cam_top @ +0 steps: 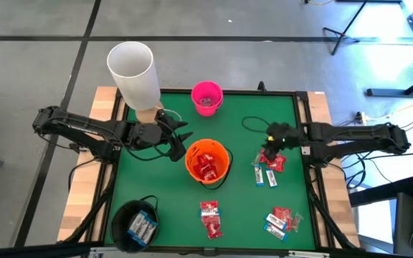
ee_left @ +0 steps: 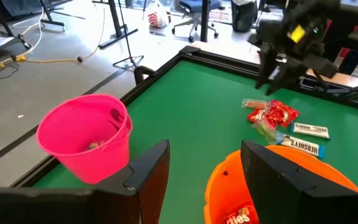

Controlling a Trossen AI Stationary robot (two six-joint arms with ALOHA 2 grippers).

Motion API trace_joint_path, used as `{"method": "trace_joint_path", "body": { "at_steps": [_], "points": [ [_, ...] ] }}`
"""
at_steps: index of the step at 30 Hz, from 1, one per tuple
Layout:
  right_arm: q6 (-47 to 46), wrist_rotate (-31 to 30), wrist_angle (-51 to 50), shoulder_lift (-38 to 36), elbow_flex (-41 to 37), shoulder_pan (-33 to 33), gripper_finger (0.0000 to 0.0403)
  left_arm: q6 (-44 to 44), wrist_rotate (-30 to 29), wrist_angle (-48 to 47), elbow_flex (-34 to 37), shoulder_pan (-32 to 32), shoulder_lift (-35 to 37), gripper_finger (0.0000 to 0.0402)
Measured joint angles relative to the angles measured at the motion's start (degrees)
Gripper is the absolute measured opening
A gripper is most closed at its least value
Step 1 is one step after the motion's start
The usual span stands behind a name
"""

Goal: Sort candy
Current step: Put the red candy into the orange bucket

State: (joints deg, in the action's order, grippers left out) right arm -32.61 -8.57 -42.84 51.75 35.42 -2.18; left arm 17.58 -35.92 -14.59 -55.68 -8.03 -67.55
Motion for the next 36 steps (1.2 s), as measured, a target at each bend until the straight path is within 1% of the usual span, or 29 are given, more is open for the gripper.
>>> {"method": "trace_joint_path", "body": {
  "at_steps": [4,9,20,26,29,34,36],
  "points": [
    [-7.3,0.0,-4.3,1.0,-1.5,5.3,0.014,0.0,0.0,0.0,0.0,0.0,0.0,0.0188],
    [-11.3,-0.5,-4.5,3.4,-3.4,9.0,0.014,0.0,0.0,0.1,0.0,0.0,0.0,0.0188],
    [-12.2,0.2,2.9,13.2,-8.9,9.3,0.014,0.2,0.0,-0.1,0.0,0.0,-0.6,0.0188],
    [-12.2,0.1,4.1,17.8,-9.1,9.3,0.0136,0.3,0.1,0.2,0.0,0.0,-2.4,0.0188],
    [-12.2,0.1,4.2,18.2,-9.1,9.3,0.011,0.3,0.1,0.3,0.0,0.0,-3.1,0.0188],
    [-10.6,0.2,4.0,18.0,-8.2,9.3,0.002,0.3,0.2,0.3,0.0,0.0,-3.4,0.0188],
    [-9.8,0.0,3.4,17.7,-7.5,9.3,0.0009,0.3,0.2,0.3,0.0,0.0,-3.4,0.0188]
  ]
}}
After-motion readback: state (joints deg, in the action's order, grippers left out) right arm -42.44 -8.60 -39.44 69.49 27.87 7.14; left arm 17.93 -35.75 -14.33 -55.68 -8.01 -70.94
